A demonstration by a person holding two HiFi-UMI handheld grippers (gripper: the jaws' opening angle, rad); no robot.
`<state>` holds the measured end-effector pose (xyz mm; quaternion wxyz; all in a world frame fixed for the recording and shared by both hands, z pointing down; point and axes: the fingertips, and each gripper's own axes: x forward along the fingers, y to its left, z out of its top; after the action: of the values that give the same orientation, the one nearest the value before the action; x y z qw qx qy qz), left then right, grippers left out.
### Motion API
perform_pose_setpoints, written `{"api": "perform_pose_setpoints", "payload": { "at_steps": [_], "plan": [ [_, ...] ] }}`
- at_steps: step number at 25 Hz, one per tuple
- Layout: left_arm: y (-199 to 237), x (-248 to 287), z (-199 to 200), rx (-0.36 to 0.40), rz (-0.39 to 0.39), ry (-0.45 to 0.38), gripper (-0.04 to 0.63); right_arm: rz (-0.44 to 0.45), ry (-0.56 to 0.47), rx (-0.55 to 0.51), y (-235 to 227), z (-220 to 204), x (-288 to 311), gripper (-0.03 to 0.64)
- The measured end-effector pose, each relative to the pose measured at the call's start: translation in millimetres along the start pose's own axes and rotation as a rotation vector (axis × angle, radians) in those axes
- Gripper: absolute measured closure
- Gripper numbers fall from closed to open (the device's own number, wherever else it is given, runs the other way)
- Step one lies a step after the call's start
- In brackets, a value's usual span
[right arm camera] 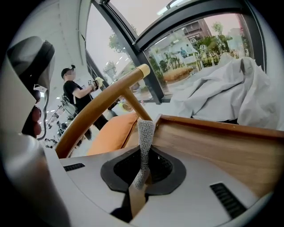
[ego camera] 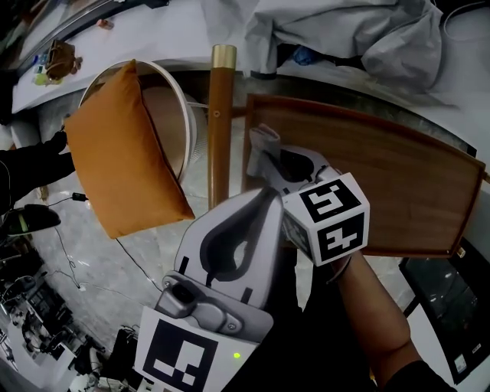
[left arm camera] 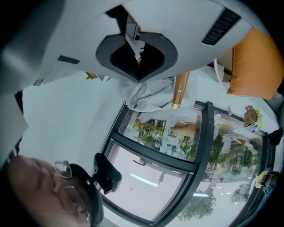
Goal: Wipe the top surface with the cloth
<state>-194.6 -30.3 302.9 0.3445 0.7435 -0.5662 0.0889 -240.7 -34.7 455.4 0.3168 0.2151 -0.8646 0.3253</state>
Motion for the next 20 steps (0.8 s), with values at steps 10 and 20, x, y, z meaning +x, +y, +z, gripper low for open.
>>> {"api": "perform_pose_setpoints", "payload": {
  "at_steps": [10,20],
  "plan": [
    [12.6,-4.4,-12.7,0.001,0.004,0.045,0.583,-0.054,0.095,-0.001,-4.8,-19.5,15.6,0.580],
    [9.5,9.2,-16.0,0.001,-0.004,0.011,0.584,-0.162,0.099,-0.002,-57.4,-34.7,-27.7,0.580]
  ]
}}
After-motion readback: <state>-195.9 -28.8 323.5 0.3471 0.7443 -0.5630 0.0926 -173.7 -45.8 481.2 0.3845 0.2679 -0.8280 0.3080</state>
